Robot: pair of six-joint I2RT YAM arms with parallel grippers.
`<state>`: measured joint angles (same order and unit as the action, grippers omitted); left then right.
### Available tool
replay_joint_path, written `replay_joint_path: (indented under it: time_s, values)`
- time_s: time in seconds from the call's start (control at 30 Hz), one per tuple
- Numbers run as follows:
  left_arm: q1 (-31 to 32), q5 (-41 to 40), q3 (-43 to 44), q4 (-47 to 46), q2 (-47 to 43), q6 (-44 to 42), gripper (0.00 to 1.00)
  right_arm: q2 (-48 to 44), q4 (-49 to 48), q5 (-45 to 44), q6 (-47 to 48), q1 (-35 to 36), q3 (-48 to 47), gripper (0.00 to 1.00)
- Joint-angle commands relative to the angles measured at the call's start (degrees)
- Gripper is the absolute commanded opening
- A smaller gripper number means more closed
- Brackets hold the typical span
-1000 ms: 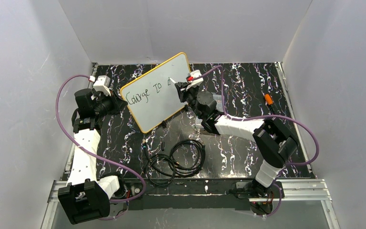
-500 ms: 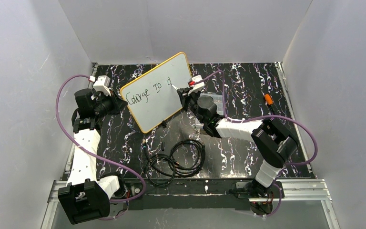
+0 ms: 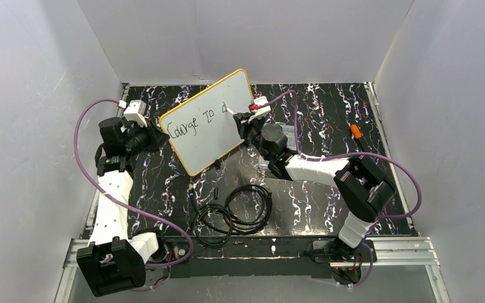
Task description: Write a sentence on the whiteboard
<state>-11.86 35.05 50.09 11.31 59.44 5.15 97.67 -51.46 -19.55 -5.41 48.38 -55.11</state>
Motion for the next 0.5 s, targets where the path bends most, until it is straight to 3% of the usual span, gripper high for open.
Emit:
replay_joint_path:
  time_s: [0.0,0.47]
  values:
    - [0.3,1.2,0.4,0.8,-0.4,0.0,0.0,-0.9,-3.1,-1.6,1.9,-0.2,-3.3,0.01]
    - [0.3,1.2,0.4,0.9,-0.4,0.1,0.0,0.4,-1.7,-3.3,2.2,-0.5,-3.3,0.01]
